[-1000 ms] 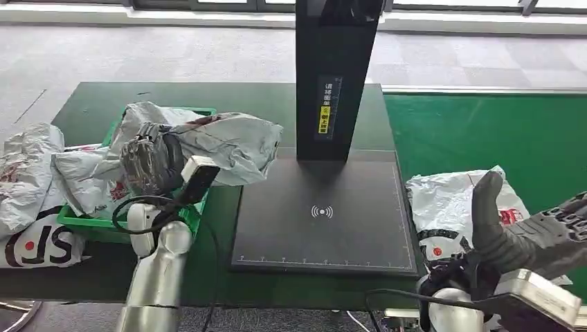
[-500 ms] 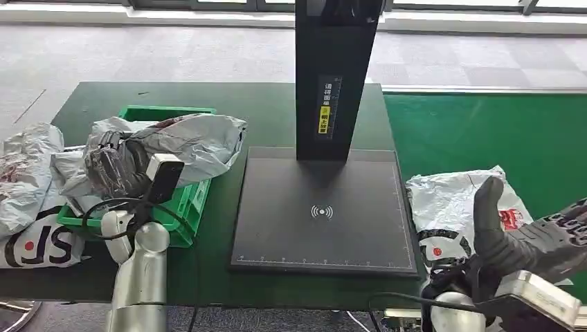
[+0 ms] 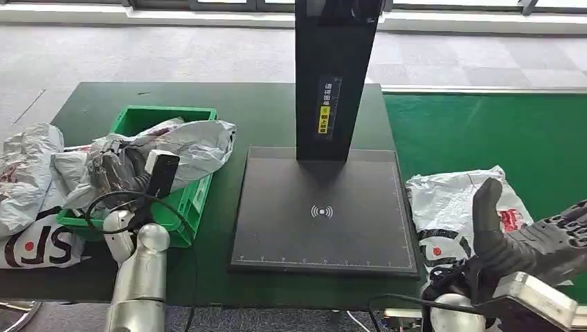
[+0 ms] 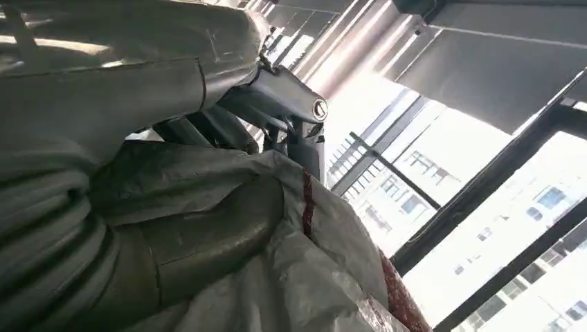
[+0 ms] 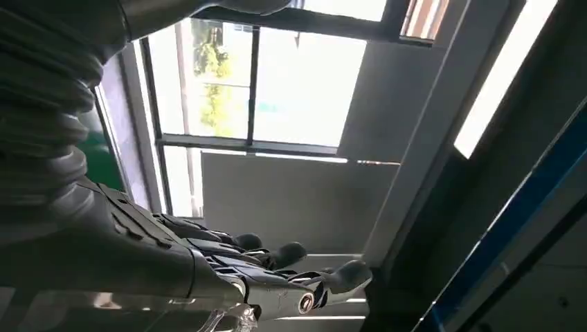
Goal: Moved the parcel from conveyor to table for the left to box.
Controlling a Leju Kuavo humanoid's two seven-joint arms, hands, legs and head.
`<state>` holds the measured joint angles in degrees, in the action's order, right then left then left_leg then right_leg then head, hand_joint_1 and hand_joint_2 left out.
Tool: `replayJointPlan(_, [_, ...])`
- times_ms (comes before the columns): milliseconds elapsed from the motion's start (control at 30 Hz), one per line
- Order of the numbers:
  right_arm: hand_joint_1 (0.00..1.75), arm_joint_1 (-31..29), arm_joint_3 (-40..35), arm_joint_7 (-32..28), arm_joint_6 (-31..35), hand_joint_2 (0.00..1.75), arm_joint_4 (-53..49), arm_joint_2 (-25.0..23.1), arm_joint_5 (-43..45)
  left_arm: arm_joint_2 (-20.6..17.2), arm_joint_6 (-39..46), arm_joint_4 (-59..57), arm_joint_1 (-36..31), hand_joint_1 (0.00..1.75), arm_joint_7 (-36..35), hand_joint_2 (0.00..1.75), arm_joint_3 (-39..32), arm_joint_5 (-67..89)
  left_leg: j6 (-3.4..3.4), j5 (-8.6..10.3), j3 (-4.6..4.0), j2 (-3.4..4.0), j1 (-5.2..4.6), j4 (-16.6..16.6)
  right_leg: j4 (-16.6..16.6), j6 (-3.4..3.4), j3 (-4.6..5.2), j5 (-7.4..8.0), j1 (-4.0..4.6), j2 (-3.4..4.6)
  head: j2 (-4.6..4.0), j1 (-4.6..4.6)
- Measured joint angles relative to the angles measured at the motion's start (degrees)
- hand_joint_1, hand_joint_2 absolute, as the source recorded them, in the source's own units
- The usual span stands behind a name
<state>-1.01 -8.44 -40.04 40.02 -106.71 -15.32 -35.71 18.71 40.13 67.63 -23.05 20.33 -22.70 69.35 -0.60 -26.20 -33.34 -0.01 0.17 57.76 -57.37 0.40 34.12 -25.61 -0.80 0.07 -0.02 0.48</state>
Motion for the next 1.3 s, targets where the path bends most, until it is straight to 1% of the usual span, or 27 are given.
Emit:
replayJointPlan(200, [0.0,0.04,0.0,0.0,0.0,1.75,0.02,0.02,0.0,-1.03,0.0,-3.33,-1.17,1.75,-0.35,1.75,-1.89,1.42,0.0,0.0,-0.01,0.0,0.0,0.0,-0.01,0.0,0.0,0.0,0.0,0.0,0.0,0.0])
replayJointPlan(500, [0.0,-0.03,0.0,0.0,0.0,1.75,0.42,0.0,-0.18,-0.64,0.0,-3.15,-1.41,1.75,-0.81,1.75,-3.59,7.1,0.0,0.0,-0.01,-0.01,0.0,0.0,0.0,0.0,-0.02,0.0,-0.01,-0.01,0.0,0.0])
replayJointPlan(533, [0.0,-0.04,0.0,0.0,0.0,1.75,0.5,0.0,-0.13,-0.57,0.0,-3.0,-1.54,1.55,-0.63,1.75,-3.85,7.1,0.0,0.0,-0.01,-0.01,0.0,0.0,-0.01,0.0,-0.02,0.0,0.0,-0.01,0.0,0.0])
replayJointPlan(567, [0.0,-0.07,0.0,0.0,0.0,1.75,0.66,0.0,-0.09,-0.48,0.0,-2.85,-1.7,0.09,-0.15,1.75,-4.31,7.06,0.0,0.0,-0.01,-0.01,0.0,0.0,-0.01,0.0,-0.02,0.0,0.0,-0.01,0.0,0.0])
replayJointPlan(767, [0.0,-0.2,0.0,0.0,0.0,1.75,1.68,0.0,0.55,0.41,0.0,-1.23,-2.26,0.09,3.91,1.75,-8.44,5.01,0.0,0.0,0.0,-0.01,0.01,0.0,-0.02,0.0,-0.02,0.0,0.0,-0.01,0.0,0.0])
replayJointPlan(1033, [0.0,-0.31,0.0,0.0,0.0,1.75,2.58,0.0,0.57,0.87,0.0,-0.6,-2.35,0.09,4.37,1.75,-10.39,4.85,0.0,0.0,-0.01,-0.03,0.0,0.0,-0.01,0.0,-0.04,0.0,0.0,-0.03,0.0,0.0])
replayJointPlan(1067, [0.0,-0.31,0.0,0.0,-0.02,1.75,2.64,0.0,0.57,0.89,0.0,-0.6,-2.39,0.0,4.37,1.75,-10.58,4.85,0.0,0.0,-0.01,-0.03,0.0,0.0,-0.01,0.0,-0.04,0.0,-0.01,-0.03,0.0,0.02])
replayJointPlan(1300, [0.0,-0.35,0.0,0.0,-0.02,1.75,2.99,0.0,0.57,0.89,0.0,-0.42,-2.51,0.0,4.52,1.75,-10.74,4.61,0.0,0.0,-0.01,-0.03,0.0,0.0,-0.01,0.0,-0.04,0.0,0.0,-0.03,0.0,0.02])
